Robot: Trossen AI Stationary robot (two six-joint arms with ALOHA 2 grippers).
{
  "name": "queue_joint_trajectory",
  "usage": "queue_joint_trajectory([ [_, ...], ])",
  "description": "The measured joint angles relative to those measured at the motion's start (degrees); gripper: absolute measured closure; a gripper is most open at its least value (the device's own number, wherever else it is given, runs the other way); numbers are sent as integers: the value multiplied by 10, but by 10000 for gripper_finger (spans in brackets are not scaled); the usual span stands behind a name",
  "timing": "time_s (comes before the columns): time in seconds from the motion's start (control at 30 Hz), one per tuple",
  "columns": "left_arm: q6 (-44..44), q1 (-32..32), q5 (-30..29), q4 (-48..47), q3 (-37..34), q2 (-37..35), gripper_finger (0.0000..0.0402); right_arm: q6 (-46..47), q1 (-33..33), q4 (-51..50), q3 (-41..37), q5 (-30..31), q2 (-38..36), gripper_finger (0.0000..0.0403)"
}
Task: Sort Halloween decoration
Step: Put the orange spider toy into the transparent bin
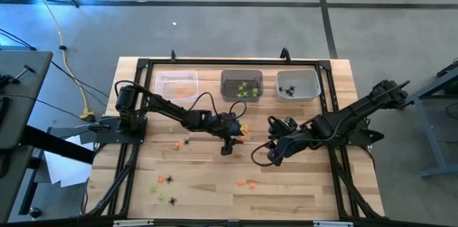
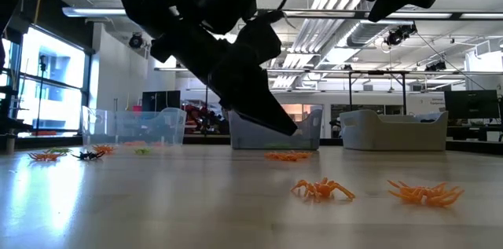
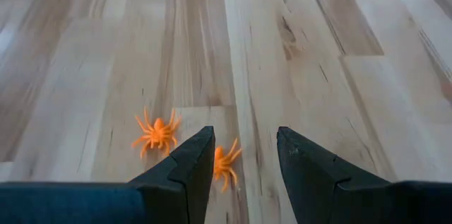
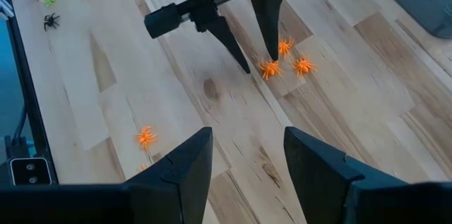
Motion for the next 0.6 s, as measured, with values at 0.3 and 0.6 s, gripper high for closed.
queue_joint_trajectory([
  [0.3, 29, 14, -4, -22, 0, 14, 261, 0, 0, 0, 0, 0, 0, 231],
  [0.6, 45, 20, -6, 10, 3, 46, 261, 0, 0, 4, 0, 0, 0, 231],
])
